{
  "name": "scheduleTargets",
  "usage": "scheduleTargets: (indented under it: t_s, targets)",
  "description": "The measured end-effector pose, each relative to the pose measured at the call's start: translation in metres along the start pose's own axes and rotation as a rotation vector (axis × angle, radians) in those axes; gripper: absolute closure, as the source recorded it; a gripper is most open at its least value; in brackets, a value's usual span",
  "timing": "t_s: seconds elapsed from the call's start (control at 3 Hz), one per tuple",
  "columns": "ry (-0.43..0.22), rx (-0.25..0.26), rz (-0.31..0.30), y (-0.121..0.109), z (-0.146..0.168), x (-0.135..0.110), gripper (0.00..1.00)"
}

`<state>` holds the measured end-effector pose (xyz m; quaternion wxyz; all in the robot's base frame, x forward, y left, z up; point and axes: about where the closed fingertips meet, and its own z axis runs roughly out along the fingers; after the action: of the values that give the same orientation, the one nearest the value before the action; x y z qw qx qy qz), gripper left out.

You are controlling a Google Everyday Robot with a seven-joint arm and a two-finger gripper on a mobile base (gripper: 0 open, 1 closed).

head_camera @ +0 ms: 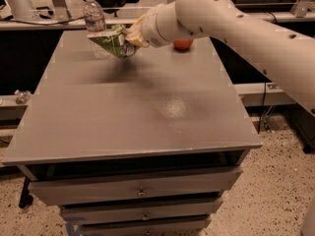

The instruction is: Move green jalapeno chip bag near water bottle

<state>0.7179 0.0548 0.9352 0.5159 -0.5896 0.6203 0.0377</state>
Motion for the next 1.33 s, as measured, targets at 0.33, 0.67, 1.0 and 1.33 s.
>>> scheduleTargets:
  t_s: [0.33, 0.67, 1.0, 1.33]
  targets:
    - [0.005, 0.024, -0.013, -0.016, 0.021, 0.009, 1.00]
    - [0.013, 0.027, -0.017, -0.022, 0.036, 0.015, 0.82]
    - [0.020, 0.021, -0.021, -0.022, 0.045, 0.023, 0.59]
    - [0.021, 0.017, -0.026, -0.020, 0.048, 0.028, 0.36]
